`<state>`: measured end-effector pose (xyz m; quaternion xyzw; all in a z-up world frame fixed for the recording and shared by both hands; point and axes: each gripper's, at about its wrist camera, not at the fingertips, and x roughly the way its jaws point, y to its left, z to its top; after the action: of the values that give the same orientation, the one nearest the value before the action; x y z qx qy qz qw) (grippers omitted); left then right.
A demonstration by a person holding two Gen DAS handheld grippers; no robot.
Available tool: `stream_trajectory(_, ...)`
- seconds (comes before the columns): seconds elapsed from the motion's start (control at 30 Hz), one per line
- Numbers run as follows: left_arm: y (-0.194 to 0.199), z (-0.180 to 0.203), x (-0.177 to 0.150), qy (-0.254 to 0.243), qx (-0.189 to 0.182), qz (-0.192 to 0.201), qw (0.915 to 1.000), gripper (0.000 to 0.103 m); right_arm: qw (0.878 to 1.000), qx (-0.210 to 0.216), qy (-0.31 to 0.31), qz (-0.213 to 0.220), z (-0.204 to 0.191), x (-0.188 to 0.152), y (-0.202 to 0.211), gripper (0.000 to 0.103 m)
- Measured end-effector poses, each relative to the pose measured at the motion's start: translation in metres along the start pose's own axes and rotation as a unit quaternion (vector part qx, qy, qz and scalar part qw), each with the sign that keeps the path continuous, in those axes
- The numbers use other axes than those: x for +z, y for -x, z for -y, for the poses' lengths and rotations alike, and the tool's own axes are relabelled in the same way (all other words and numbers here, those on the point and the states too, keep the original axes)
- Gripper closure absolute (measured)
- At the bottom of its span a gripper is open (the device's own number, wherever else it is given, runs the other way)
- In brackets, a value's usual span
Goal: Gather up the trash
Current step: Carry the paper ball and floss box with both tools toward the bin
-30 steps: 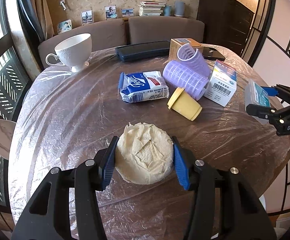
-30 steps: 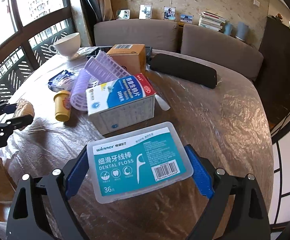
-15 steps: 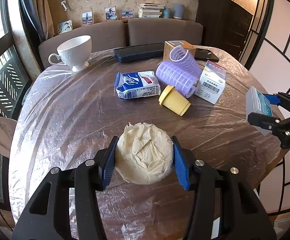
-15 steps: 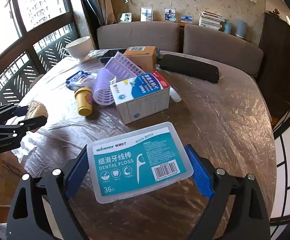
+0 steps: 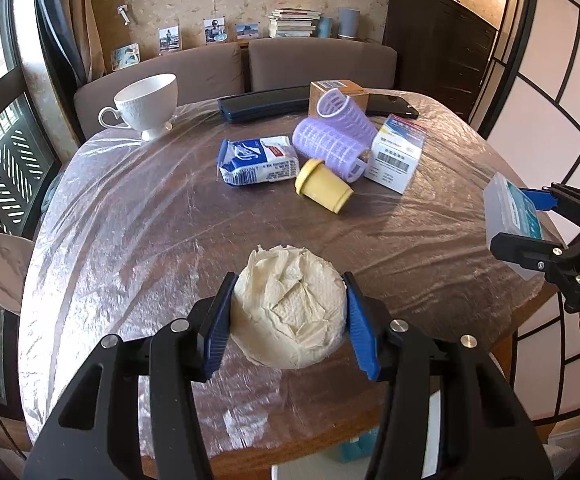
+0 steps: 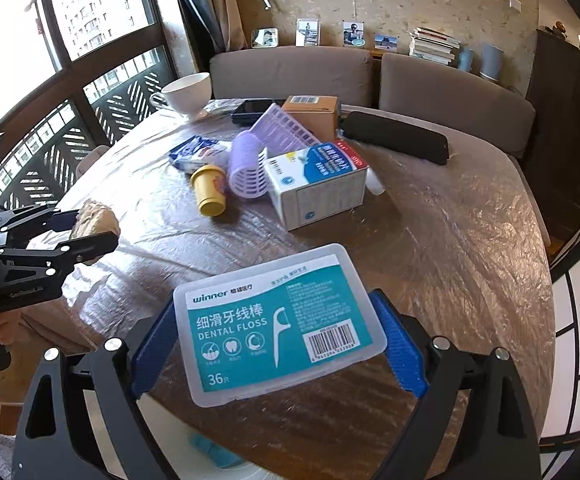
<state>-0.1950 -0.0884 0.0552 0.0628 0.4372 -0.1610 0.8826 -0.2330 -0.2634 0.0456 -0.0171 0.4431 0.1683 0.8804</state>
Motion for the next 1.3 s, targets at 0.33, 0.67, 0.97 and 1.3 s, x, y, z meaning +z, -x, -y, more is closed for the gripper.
stream_trajectory(0.33, 0.012, 0.01, -0.017, -0.005, -0.014, -0.009, 0.9999, 0.05, 1.0, 0.017, 0.008, -0.013, -0.018, -0.021, 0.014, 0.014)
stream_trajectory(0.67, 0.023, 0.018, -0.031, -0.007, -0.034, -0.015, 0.9993, 0.05, 0.999, 0.032, 0.006, -0.026, -0.028, -0.042, 0.027, 0.014)
stream_trajectory(0.97, 0.032, 0.025, -0.043, -0.017, -0.044, -0.02, 0.9987, 0.05, 0.998, 0.039, 0.006, -0.041, -0.035, -0.059, 0.035, 0.014)
stream_trajectory(1.3, 0.036, 0.032, -0.06, -0.021, -0.053, -0.038, 0.9977, 0.05, 0.996, 0.055, 0.013, -0.062, -0.045, -0.076, 0.035, 0.014)
